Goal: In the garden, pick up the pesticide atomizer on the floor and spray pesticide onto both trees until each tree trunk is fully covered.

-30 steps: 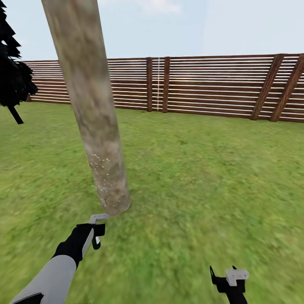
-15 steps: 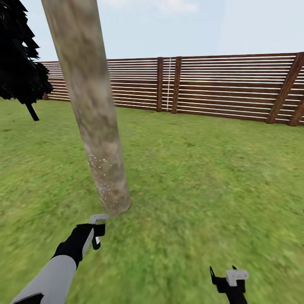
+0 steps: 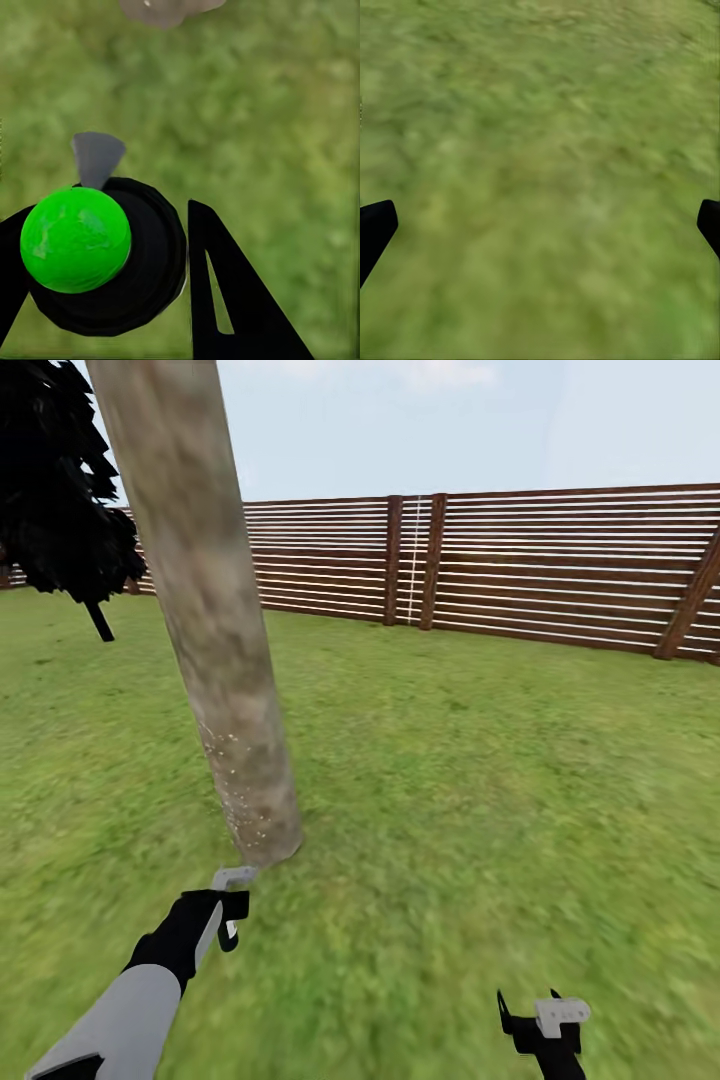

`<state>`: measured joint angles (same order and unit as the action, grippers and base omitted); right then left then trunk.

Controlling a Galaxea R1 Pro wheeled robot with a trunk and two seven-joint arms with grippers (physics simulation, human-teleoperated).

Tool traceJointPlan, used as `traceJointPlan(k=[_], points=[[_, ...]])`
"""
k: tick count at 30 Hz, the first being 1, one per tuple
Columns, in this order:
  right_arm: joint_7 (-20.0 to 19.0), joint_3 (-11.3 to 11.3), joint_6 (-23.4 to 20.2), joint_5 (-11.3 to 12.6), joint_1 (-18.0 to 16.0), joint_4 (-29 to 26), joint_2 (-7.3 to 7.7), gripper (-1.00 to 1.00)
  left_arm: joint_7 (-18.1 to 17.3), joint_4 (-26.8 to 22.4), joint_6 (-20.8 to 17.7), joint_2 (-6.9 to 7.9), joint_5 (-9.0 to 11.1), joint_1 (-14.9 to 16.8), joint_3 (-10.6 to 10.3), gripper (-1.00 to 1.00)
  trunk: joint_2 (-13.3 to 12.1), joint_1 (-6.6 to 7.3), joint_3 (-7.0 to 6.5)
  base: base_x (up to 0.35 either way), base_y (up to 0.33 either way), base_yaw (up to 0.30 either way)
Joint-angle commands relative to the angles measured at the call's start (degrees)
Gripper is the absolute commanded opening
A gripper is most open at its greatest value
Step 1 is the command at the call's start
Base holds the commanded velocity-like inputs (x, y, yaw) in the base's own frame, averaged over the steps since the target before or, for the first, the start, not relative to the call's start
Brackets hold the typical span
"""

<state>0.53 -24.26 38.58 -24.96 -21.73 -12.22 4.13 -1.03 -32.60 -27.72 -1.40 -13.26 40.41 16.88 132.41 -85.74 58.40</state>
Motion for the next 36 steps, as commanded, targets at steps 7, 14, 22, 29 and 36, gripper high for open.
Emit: traceJointPlan(k=[7, 14, 22, 29, 36], points=[[0.00, 0.00, 0.00, 0.00, 0.00, 0.00, 0.00, 1.00, 0.02, 0.00, -0.04, 0.00, 0.01, 0.02, 0.00, -1.00, 0.00, 0.00, 0.00, 0.000, -0.275, 0.276], [0.00, 0.00, 0.00, 0.00, 0.01, 0.00, 0.00, 1.00, 0.02, 0.00, -0.01, 0.01, 0.01, 0.01, 0.00, -1.00, 0.00, 0.00, 0.00, 0.019, -0.275, 0.256], [0.00, 0.00, 0.00, 0.00, 0.01, 0.00, 0.00, 1.00, 0.04, 0.00, 0.04, 0.08, 0.00, 0.00, 0.00, -1.00, 0.00, 0.00, 0.00, 0.085, -0.275, 0.015], [0.00, 0.00, 0.00, 0.00, 0.00, 0.00, 0.00, 1.00, 0.05, 0.00, 0.04, 0.08, -0.01, -0.02, 0.00, -1.00, 0.00, 0.00, 0.00, 0.092, -0.276, 0.001], [0.00, 0.00, 0.00, 0.00, 0.01, 0.00, 0.00, 1.00, 0.07, 0.00, 0.01, 0.08, -0.03, 0.01, 0.00, -1.00, 0.00, 0.00, 0.00, 0.092, -0.276, 0.173]])
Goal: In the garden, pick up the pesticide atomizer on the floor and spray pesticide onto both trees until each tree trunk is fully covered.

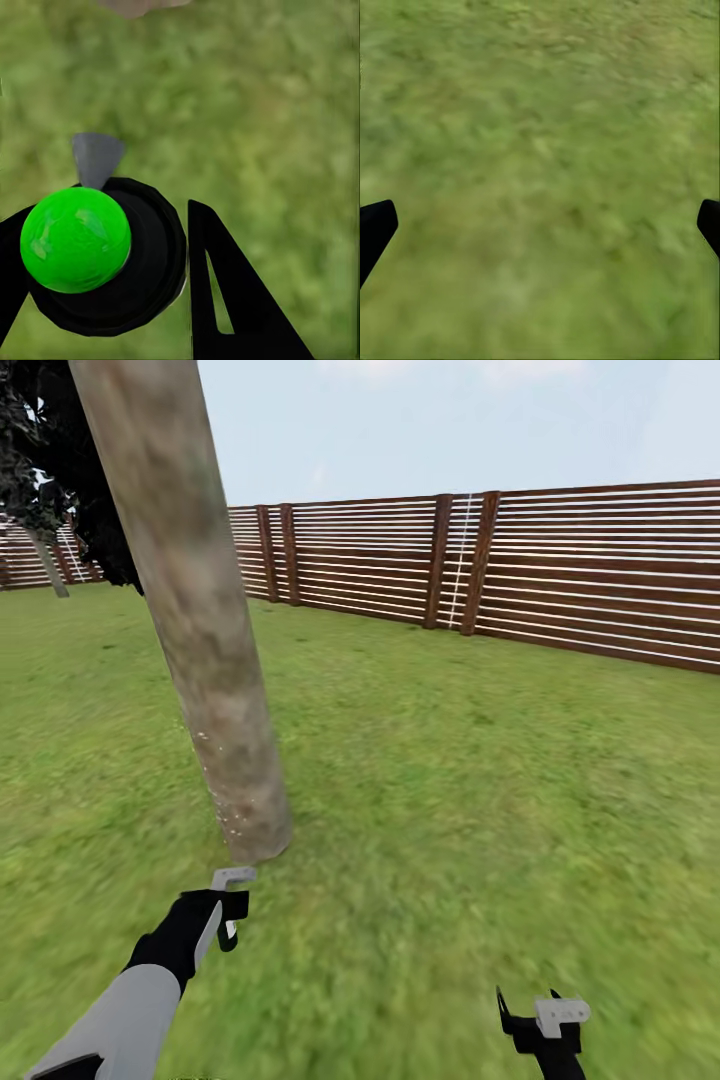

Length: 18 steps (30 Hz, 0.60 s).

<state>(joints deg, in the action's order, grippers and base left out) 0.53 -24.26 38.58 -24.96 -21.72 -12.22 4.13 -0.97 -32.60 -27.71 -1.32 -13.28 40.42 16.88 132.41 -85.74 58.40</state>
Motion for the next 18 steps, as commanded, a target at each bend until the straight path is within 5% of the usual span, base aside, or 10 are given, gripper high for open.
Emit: traceJointPlan(k=[1, 18], points=[[0.00, 0.00, 0.00, 0.00, -0.01, 0.00, 0.00, 1.00, 0.01, 0.00, 0.01, 0.00, -0.05, 0.01, 0.00, -1.00, 0.00, 0.00, 0.00, 0.092, -0.276, 0.269], [0.00, 0.00, 0.00, 0.00, 0.00, 0.00, 0.00, 1.00, -0.08, -0.13, -0.06, 0.00, 0.01, 0.00, 0.00, -1.00, 0.00, 0.00, 0.00, 0.107, -0.275, 0.275]])
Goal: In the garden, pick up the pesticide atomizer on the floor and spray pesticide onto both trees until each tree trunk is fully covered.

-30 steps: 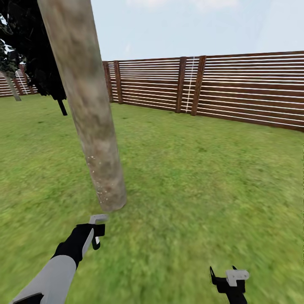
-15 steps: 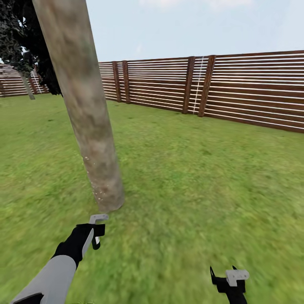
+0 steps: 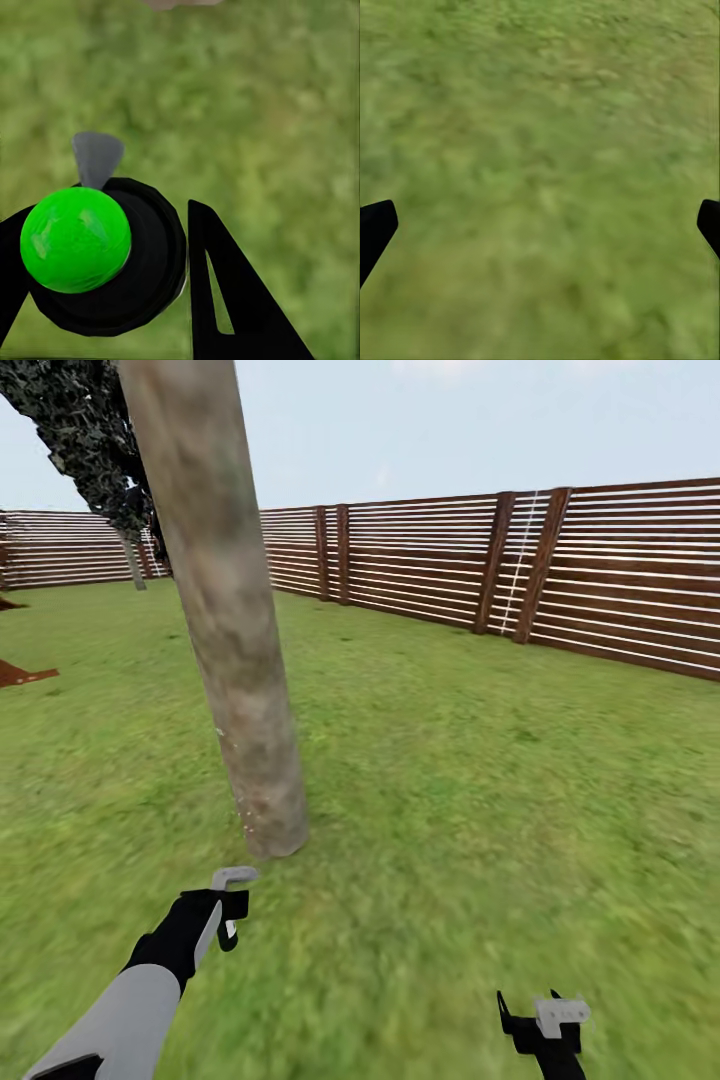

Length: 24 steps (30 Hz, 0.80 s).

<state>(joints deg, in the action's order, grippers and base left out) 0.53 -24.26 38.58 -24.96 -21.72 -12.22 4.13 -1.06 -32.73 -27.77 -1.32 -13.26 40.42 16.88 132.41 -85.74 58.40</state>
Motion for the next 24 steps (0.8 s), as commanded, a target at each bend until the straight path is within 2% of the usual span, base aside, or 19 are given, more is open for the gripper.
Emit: traceJointPlan(k=[1, 5, 17, 24], points=[[0.00, 0.00, 0.00, 0.00, 0.00, 0.00, 0.00, 1.00, 0.01, 0.01, 0.00, 0.00, -0.01, 0.01, 0.00, -1.00, 0.00, 0.00, 0.00, 0.115, -0.275, 0.276], [0.00, 0.00, 0.00, 0.00, 0.01, 0.00, 0.00, 1.00, 0.01, 0.04, 0.00, 0.00, -0.01, 0.01, 0.00, -1.00, 0.00, 0.00, 0.00, 0.117, -0.275, 0.199], [0.00, 0.00, 0.00, 0.00, 0.00, 0.00, 0.00, 1.00, 0.01, 0.12, 0.00, 0.00, 0.02, 0.01, 0.00, -1.00, 0.00, 0.00, 0.00, 0.118, -0.276, 0.017], [0.00, 0.00, 0.00, 0.00, 0.00, 0.00, 0.00, 1.00, 0.01, 0.13, 0.00, 0.00, 0.03, 0.01, 0.00, -1.00, 0.00, 0.00, 0.00, 0.118, -0.276, 0.205]])
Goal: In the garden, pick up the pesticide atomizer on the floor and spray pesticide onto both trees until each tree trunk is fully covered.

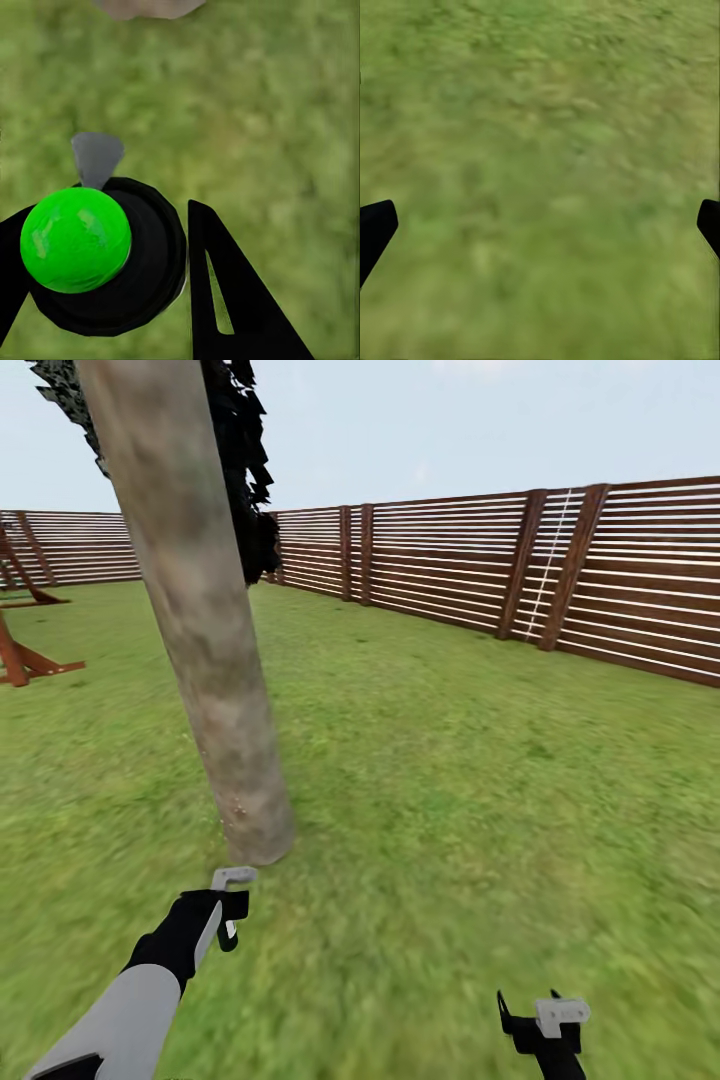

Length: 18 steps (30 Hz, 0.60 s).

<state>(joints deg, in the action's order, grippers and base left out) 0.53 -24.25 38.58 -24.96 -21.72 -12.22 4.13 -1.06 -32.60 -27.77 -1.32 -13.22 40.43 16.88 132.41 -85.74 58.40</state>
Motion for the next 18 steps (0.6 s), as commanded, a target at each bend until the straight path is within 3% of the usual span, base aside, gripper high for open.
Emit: traceJointPlan(k=[1, 14, 18], points=[[0.00, 0.00, 0.00, 0.00, 0.00, 0.00, 0.00, 1.00, 0.01, 0.00, 0.02, 0.00, -0.03, 0.00, 0.00, -1.00, 0.00, 0.00, 0.00, 0.118, -0.276, 0.271], [0.00, 0.00, 0.00, 0.00, 0.00, -0.03, 0.00, 1.00, -0.06, -0.04, -0.09, -0.05, 0.04, 0.00, 0.00, -1.00, 0.00, 0.00, 0.00, 0.087, -0.274, 0.276], [0.00, 0.05, 0.00, 0.00, 0.00, -0.08, -0.13, 1.00, -0.10, 0.05, -0.33, -0.74, -0.27, -0.01, -0.08, -1.00, 0.00, 0.00, 0.00, 0.028, -0.072, 0.247]])
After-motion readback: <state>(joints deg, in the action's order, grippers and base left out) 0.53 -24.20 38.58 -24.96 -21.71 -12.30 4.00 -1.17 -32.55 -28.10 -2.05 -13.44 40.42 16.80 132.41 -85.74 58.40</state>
